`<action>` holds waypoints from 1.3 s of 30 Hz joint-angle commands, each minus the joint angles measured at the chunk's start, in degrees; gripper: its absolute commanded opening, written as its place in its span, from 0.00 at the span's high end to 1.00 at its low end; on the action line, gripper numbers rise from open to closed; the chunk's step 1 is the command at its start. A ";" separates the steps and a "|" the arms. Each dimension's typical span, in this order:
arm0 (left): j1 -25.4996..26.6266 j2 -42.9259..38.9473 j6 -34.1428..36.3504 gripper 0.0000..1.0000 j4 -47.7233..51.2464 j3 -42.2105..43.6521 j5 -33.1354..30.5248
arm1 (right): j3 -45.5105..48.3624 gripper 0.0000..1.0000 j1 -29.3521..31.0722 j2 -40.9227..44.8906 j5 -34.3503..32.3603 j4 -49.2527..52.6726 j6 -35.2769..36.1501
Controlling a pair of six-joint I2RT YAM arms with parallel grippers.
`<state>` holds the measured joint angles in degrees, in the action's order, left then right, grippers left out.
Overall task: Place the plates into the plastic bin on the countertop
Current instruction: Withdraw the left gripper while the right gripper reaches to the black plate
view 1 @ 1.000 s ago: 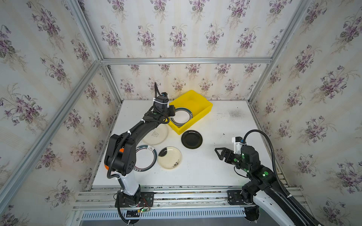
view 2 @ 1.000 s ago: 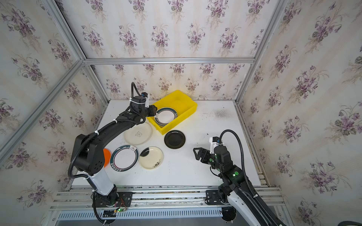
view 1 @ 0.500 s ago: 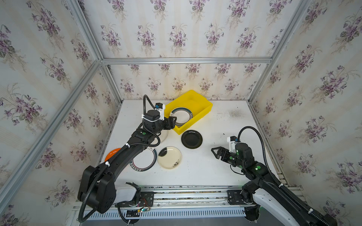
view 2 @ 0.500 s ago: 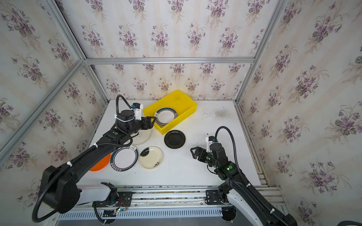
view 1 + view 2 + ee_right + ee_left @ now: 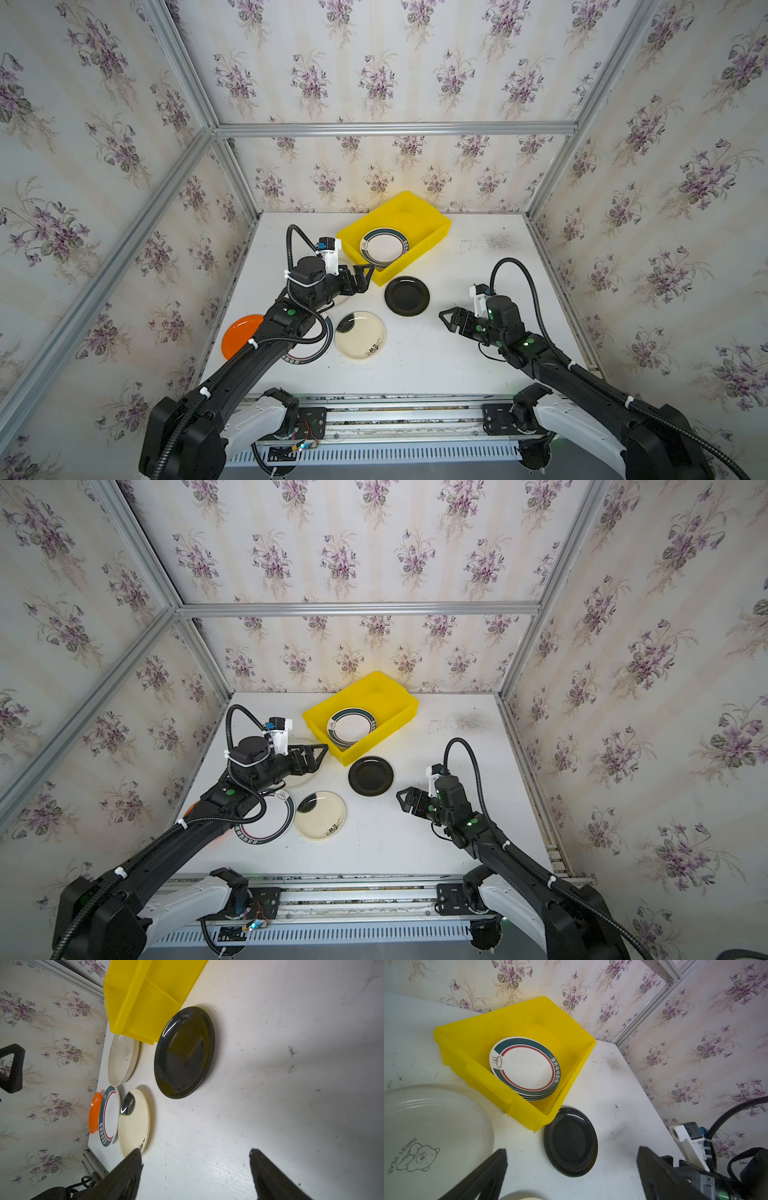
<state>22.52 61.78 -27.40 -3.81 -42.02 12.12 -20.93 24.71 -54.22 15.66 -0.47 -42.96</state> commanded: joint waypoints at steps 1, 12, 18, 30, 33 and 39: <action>-0.02 -0.50 -2.02 0.00 -2.35 1.30 2.60 | -1.18 0.16 0.08 -2.05 -3.48 -4.03 1.98; -0.02 -3.65 -8.02 0.00 -8.13 8.92 7.05 | -4.87 0.21 0.08 -15.17 0.59 -10.03 2.71; -0.02 -6.15 -7.98 0.00 -5.91 9.06 5.70 | -4.74 0.24 0.08 -18.03 0.58 -8.97 5.55; -0.02 -5.75 -10.85 0.00 -6.23 9.77 6.03 | -5.44 0.35 0.09 -25.03 5.05 -18.02 4.26; -0.02 -5.27 -10.72 0.00 -5.11 9.65 6.78 | -6.36 0.35 0.09 -27.66 4.82 -20.75 3.22; 0.06 -4.37 -11.84 0.00 -4.63 9.92 10.51 | -6.91 0.41 0.08 -35.79 4.73 -30.25 -0.23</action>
<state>22.55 57.30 -38.50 -8.08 -32.29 20.10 -26.98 24.73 -87.85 20.12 -23.44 -41.10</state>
